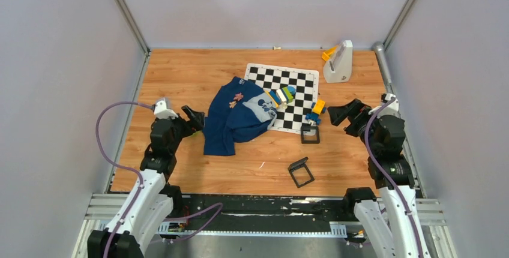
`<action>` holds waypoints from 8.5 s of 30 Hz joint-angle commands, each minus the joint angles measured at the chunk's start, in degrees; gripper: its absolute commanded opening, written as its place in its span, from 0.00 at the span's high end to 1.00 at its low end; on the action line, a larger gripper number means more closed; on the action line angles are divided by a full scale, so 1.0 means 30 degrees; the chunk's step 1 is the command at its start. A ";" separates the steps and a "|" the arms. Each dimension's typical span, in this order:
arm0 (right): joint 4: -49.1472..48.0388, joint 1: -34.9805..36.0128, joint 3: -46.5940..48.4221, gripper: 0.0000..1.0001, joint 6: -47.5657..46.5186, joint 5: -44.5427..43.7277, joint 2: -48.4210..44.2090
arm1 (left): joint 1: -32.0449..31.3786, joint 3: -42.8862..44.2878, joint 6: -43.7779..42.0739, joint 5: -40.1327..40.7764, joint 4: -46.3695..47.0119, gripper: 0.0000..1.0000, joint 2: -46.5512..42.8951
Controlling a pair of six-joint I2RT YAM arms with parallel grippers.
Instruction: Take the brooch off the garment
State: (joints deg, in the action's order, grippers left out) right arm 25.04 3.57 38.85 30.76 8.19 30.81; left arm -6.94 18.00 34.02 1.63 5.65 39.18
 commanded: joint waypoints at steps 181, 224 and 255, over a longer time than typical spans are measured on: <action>-0.6268 1.4453 0.3660 0.33 -0.1033 0.2344 1.4457 | -1.0256 0.8118 -0.3551 -0.1928 -0.7340 1.00 0.4013; -2.0610 1.1405 0.0906 0.37 1.0255 0.8891 1.4379 | -0.9801 0.1384 0.8249 -0.3224 1.1569 1.00 0.0502; -0.6725 1.4722 0.3295 0.41 0.1985 0.3068 1.5175 | -0.9948 0.2897 0.3267 -0.1949 -0.7761 0.62 0.0183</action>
State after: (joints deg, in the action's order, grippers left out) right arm -4.10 41.50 42.59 43.92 24.69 71.24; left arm -36.67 29.26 42.59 -3.40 -15.38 43.31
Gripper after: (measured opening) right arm 0.580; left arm 0.374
